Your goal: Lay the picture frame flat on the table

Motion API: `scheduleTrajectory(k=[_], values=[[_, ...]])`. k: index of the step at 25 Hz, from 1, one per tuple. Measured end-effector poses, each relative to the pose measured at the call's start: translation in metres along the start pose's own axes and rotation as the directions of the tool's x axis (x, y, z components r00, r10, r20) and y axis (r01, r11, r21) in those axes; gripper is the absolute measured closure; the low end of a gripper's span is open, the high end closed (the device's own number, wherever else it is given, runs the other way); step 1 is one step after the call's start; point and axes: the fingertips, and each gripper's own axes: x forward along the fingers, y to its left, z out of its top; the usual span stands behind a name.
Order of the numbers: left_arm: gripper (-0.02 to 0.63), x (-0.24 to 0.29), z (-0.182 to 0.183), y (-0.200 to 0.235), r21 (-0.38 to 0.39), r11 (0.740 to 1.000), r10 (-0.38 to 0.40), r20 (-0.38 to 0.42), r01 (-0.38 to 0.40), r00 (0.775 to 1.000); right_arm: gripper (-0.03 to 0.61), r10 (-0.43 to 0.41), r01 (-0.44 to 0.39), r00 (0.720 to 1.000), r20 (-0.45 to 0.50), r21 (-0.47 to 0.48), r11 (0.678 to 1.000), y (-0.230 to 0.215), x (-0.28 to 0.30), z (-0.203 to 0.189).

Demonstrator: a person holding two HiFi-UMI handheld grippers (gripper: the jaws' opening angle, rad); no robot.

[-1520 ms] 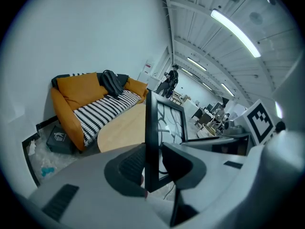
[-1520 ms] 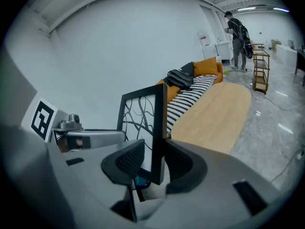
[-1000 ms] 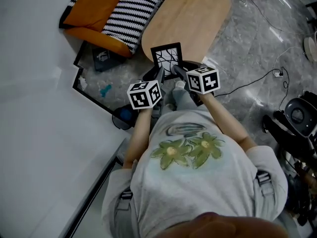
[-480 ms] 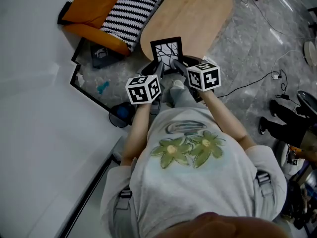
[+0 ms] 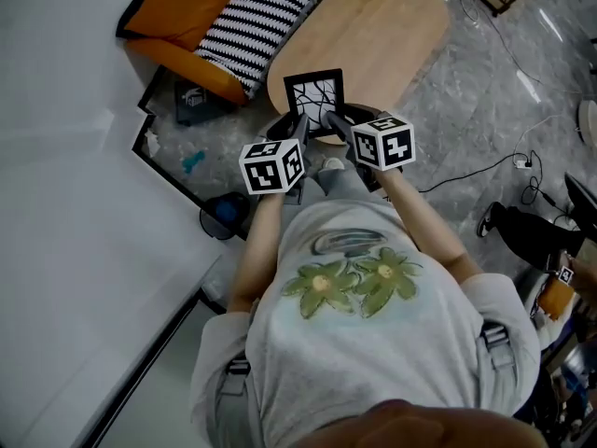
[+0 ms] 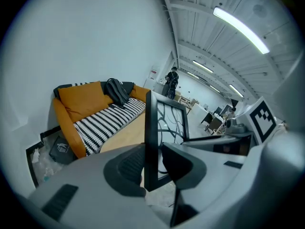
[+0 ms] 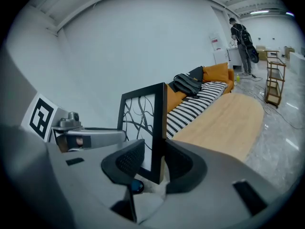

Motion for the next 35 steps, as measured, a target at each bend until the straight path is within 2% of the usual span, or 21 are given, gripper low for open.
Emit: scheduleTrajectory(k=[8,23,35], values=[[0.494,0.013,0.007,0.004,-0.033,0.999,0.016,0.006,-0.015,1.000,0.445,0.022,-0.022,1.000,-0.012,-0.017,1.000,-0.010,0.008,0.011],[0.497,0.054,0.015,0.024,-0.044,0.999,0.016,-0.081,-0.019,0.997,0.445,0.003,-0.001,0.998,-0.066,0.037,0.999,-0.038,0.042,0.020],[0.497,0.084,-0.002,0.058,-0.095,0.995,0.016,-0.140,-0.030,0.990,0.445,0.003,0.006,0.992,-0.124,0.067,0.998,-0.053,0.086,0.006]])
